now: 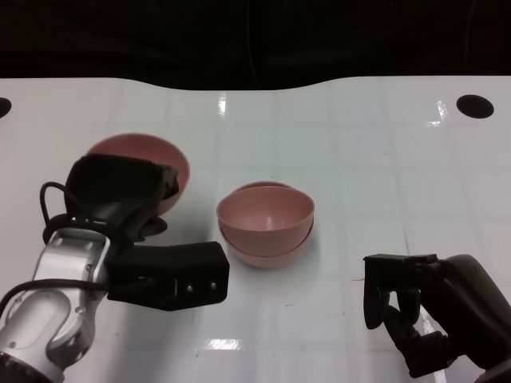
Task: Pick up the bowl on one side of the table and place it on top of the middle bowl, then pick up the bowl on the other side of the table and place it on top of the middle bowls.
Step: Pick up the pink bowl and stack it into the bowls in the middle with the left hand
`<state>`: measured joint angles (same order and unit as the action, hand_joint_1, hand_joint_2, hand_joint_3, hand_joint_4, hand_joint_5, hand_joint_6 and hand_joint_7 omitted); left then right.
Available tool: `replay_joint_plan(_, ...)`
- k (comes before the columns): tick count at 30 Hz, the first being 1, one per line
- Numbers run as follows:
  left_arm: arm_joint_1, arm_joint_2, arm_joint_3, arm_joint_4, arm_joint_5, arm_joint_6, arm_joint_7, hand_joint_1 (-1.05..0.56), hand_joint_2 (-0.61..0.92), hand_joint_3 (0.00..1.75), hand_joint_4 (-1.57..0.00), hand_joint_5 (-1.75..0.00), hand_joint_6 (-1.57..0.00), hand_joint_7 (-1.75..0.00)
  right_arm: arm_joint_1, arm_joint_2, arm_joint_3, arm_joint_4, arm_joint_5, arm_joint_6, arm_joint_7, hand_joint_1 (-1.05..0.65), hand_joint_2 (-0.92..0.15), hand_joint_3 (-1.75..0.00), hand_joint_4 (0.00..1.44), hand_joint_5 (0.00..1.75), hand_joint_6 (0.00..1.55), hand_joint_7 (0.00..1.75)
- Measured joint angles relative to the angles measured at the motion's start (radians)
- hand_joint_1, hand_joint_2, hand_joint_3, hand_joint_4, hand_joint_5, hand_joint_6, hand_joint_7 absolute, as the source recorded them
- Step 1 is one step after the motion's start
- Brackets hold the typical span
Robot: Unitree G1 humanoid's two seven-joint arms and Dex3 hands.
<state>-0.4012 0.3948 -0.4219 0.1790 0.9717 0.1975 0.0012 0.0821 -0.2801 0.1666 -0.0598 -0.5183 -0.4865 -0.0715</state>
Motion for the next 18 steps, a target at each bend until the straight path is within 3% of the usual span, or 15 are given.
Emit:
replay_joint_plan(2,-0.001,0.005,0.013,-0.044,-0.001,0.011,-0.038,-0.26,0.92,0.13,-0.83,-1.75,-1.03,-0.49,0.000,0.000,0.000,0.000,0.000,0.000,0.000,-0.05,-0.12,-1.64,0.99,1.75,0.84,1.62)
replay_joint_plan(3,-0.002,0.007,0.018,-0.064,-0.001,0.015,-0.055,-0.26,0.92,0.13,-0.84,-1.75,-0.99,-0.63,0.000,0.000,0.000,0.000,-0.001,0.000,0.000,-0.05,-0.12,-1.64,0.99,1.75,0.84,1.62)
replay_joint_plan(5,-0.010,0.008,0.029,-0.096,-0.005,0.016,-0.087,-0.24,0.89,0.18,-0.82,-1.75,-0.70,-1.47,0.000,0.000,0.000,0.000,0.000,0.000,0.000,-0.05,-0.12,-1.64,0.99,1.75,0.84,1.61)
replay_joint_plan(7,-0.023,0.009,0.038,-0.124,-0.025,0.010,-0.113,-0.23,0.90,0.22,-0.83,-1.75,-0.64,-1.69,0.000,0.000,0.000,0.000,0.000,0.000,0.000,-0.05,-0.11,-1.65,0.99,1.75,0.84,1.61)
replay_joint_plan(9,-0.038,0.009,0.051,-0.148,-0.053,-0.007,-0.133,-0.25,0.89,0.30,-0.84,-1.75,-0.64,-1.73,0.000,0.000,0.000,0.000,0.000,0.000,0.000,-0.05,-0.12,-1.65,0.99,1.75,0.84,1.61)
replay_joint_plan(10,-0.044,0.009,0.059,-0.160,-0.074,-0.018,-0.141,-0.26,0.79,0.51,-0.86,-1.75,-0.64,-1.74,0.000,0.000,0.000,0.000,0.000,0.000,0.000,-0.05,-0.12,-1.65,0.99,1.75,0.84,1.61)
replay_joint_plan(12,-0.055,0.009,0.071,-0.177,-0.107,-0.038,-0.157,-0.28,0.69,0.71,-0.87,-1.75,-0.66,-1.74,0.000,0.000,0.000,0.000,0.000,0.001,0.000,-0.05,-0.12,-1.65,0.99,1.75,0.84,1.61)
replay_joint_plan(18,-0.066,0.007,0.081,-0.193,-0.158,-0.111,-0.161,-0.29,0.56,0.90,-0.90,-1.75,-0.68,-1.75,0.000,0.000,0.000,0.000,-0.004,0.003,0.000,-0.04,-0.12,-1.65,0.99,1.75,0.84,1.62)
